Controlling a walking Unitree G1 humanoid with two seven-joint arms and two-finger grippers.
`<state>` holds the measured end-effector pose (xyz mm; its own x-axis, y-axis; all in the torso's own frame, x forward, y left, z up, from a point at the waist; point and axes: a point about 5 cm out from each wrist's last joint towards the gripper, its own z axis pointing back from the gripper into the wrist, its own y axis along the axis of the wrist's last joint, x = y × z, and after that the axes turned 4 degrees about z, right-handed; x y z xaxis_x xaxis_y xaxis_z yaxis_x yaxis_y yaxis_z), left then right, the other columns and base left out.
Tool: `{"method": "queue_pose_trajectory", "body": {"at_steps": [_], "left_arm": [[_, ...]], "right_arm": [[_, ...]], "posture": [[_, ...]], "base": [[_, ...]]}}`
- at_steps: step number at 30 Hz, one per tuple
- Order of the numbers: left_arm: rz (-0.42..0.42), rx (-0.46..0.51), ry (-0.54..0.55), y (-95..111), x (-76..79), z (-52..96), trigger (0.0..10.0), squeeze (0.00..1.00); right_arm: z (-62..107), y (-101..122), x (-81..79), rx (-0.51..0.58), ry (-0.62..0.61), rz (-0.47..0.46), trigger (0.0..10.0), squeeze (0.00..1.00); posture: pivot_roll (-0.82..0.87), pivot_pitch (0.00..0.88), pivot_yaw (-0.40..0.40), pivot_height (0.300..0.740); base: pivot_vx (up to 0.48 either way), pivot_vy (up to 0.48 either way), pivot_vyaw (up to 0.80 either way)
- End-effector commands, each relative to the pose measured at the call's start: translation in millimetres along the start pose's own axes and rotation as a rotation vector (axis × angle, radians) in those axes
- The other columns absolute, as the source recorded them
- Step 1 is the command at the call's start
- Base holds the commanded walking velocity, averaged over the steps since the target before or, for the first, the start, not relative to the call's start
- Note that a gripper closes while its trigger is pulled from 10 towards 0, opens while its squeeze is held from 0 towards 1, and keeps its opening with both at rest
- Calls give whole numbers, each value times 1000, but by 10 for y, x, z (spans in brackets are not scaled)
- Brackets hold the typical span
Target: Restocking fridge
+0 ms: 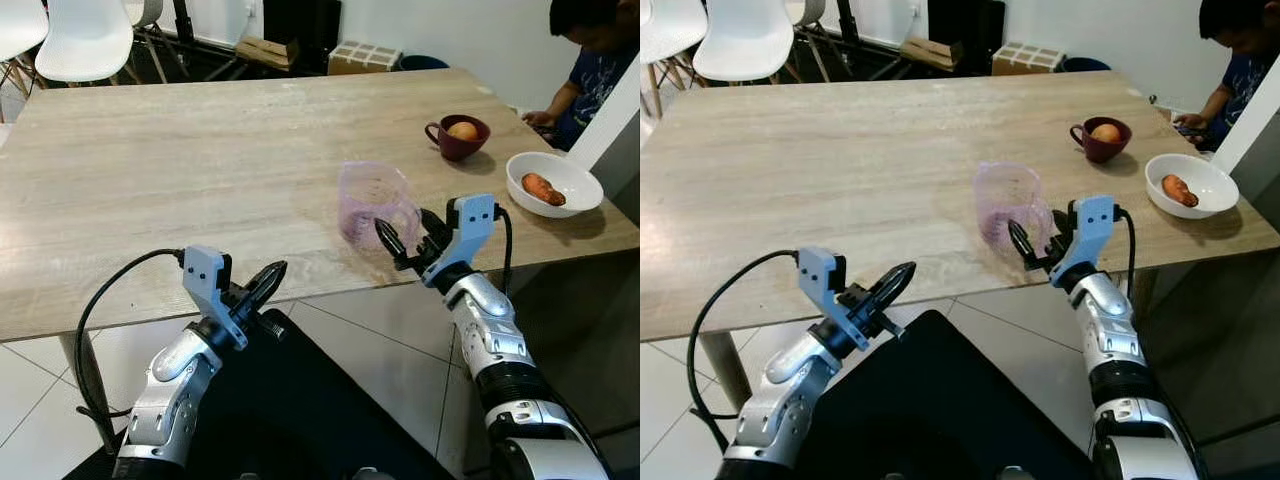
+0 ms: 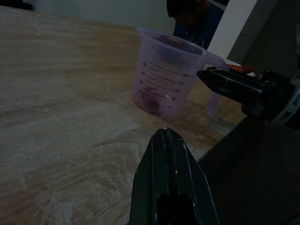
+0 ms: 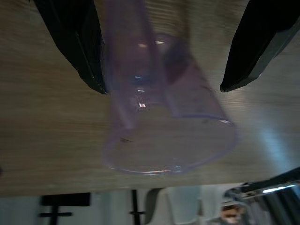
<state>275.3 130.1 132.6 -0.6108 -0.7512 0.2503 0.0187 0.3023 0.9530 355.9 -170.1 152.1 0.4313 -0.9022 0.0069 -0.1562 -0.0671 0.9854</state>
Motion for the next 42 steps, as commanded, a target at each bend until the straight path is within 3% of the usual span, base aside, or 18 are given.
{"method": "queue_pose_trajectory", "body": {"at_steps": [1, 18, 19, 20, 21, 24, 25, 42], "left_arm": [[-14, -25, 9, -36, -29, 35, 10000, 0], [-18, -27, 5, -45, -29, 22, 10000, 0], [-18, -28, 5, -45, -28, 20, 10000, 0], [-18, -28, 4, -46, -28, 19, 10000, 0], [-18, -27, 4, -45, -26, 18, 10000, 0], [-17, -27, 3, -46, -25, 16, 10000, 0], [-17, -26, 3, -45, -25, 16, 10000, 0], [-11, -22, -7, -77, 14, -31, 10000, 0]], "right_arm": [[12, -38, -24, -19, 18, -8, 10000, 0], [-44, -52, 0, -42, -4, 17, 10000, 0], [-46, -54, 1, -44, -6, 19, 8157, 0], [-48, -54, 2, -44, -7, 19, 8157, 0], [-49, -55, 5, -44, -10, 17, 1529, 0], [-50, -55, 10, -43, -13, 16, 1529, 0], [-51, -56, 11, -42, -14, 14, 0, 0], [-42, -91, -22, -25, -20, -12, 0, 0]], "posture": [[-54, 130, -28, 740], [-56, 117, -30, 740], [-55, 117, -31, 740], [-55, 117, -31, 740], [-54, 114, -32, 740], [-54, 114, -32, 740], [-55, 113, -32, 740], [-62, 91, -31, 740]], "base": [[0, 0, 0], [0, 0, 0], [0, 0, 0], [0, 0, 0], [0, 0, 0], [0, 0, 0], [0, 0, 0], [0, 0, 0]]}}
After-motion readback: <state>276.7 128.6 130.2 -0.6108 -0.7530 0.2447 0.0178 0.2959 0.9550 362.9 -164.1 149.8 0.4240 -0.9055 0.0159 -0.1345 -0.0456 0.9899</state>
